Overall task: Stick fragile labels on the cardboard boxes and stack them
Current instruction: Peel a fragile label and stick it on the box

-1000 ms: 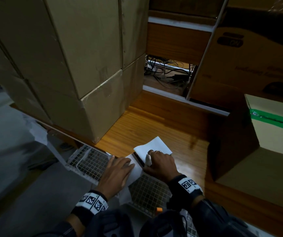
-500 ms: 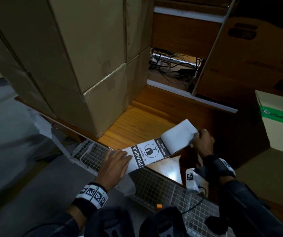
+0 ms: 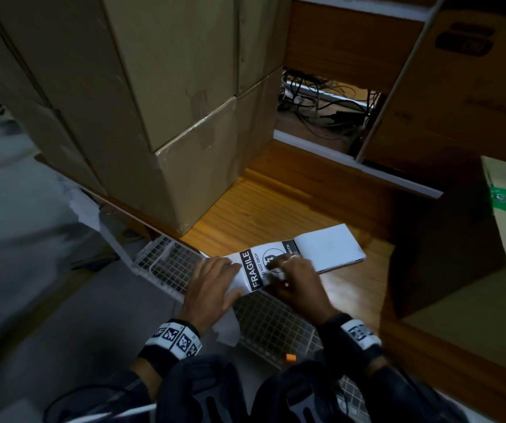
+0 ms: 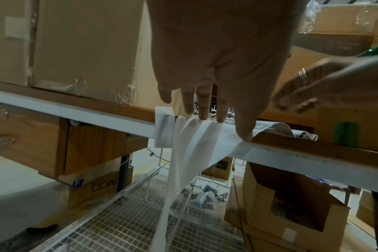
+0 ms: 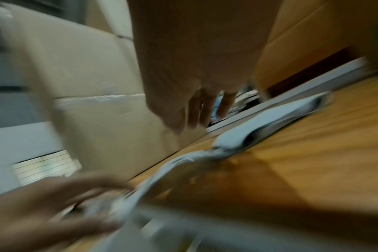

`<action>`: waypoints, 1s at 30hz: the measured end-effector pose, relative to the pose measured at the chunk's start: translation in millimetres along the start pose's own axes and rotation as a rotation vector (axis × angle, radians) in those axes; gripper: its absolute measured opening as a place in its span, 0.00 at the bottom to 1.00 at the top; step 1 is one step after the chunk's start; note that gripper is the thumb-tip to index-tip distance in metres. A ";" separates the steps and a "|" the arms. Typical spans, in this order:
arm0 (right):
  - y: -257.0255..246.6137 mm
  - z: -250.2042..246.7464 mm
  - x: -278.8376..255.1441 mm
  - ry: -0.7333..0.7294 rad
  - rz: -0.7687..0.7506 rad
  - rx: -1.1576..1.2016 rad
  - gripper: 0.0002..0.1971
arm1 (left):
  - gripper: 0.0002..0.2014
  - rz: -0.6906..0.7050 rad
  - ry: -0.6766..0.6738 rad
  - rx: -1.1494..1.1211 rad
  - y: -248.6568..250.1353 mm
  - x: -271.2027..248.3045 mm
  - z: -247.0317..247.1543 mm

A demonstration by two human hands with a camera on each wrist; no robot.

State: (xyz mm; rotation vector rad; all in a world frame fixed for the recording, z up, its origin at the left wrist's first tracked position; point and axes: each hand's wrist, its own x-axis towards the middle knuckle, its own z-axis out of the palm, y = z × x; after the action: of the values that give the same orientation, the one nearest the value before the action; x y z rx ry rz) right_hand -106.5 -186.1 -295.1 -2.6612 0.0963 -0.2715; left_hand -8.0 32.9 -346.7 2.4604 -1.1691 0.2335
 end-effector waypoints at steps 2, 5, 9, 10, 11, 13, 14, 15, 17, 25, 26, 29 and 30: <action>-15.9 19.2 -0.4 -0.094 -0.087 -0.105 0.13 | 0.17 -0.107 0.065 -0.100 7.6 -2.9 -4.2; -22.7 38.4 -3.4 -0.141 -0.056 -0.197 0.23 | 0.03 -0.267 0.091 -0.307 17.6 -17.2 -4.6; -29.4 44.5 -3.5 -0.148 -0.024 -0.237 0.24 | 0.13 -0.549 -0.233 -0.776 24.0 -40.3 9.1; -30.1 43.7 -3.8 -0.166 -0.019 -0.236 0.24 | 0.13 -0.622 -0.322 -0.896 29.0 -42.9 9.0; -29.1 42.8 -4.3 -0.173 -0.019 -0.233 0.24 | 0.13 -0.693 -0.378 -1.001 33.8 -43.9 9.2; -25.4 38.9 -6.6 -0.164 -0.024 -0.204 0.26 | 0.13 -0.851 -0.400 -1.199 43.1 -42.4 6.5; -23.0 38.0 -7.7 -0.165 -0.021 -0.174 0.27 | 0.13 -0.934 -0.386 -1.304 45.6 -41.0 6.6; -20.6 37.2 -8.5 -0.175 -0.014 -0.151 0.28 | 0.13 -1.020 -0.362 -1.427 47.7 -39.4 6.9; -17.4 36.7 -9.3 -0.193 -0.003 -0.138 0.30 | 0.15 -1.182 -0.311 -1.654 49.1 -35.7 6.3; -14.3 40.4 -12.8 -0.111 -0.015 -0.056 0.21 | 0.15 -1.233 -0.031 -1.988 56.7 -25.6 7.3; -15.4 39.8 -13.7 -0.109 -0.015 -0.029 0.20 | 0.16 -1.223 -0.020 -1.994 56.8 -26.3 9.0; -17.7 39.6 -19.0 -0.106 -0.028 0.054 0.15 | 0.19 -1.176 0.004 -2.031 57.2 -27.4 14.7; -18.0 40.5 -20.9 -0.102 -0.026 0.081 0.16 | 0.19 -1.160 0.015 -2.042 57.3 -27.7 16.7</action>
State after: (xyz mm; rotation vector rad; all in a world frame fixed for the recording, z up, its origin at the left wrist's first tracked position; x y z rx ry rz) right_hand -118.1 -150.0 -326.0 -2.5917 0.0179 -0.1445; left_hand -70.2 12.8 -354.2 0.7825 0.3699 -0.8305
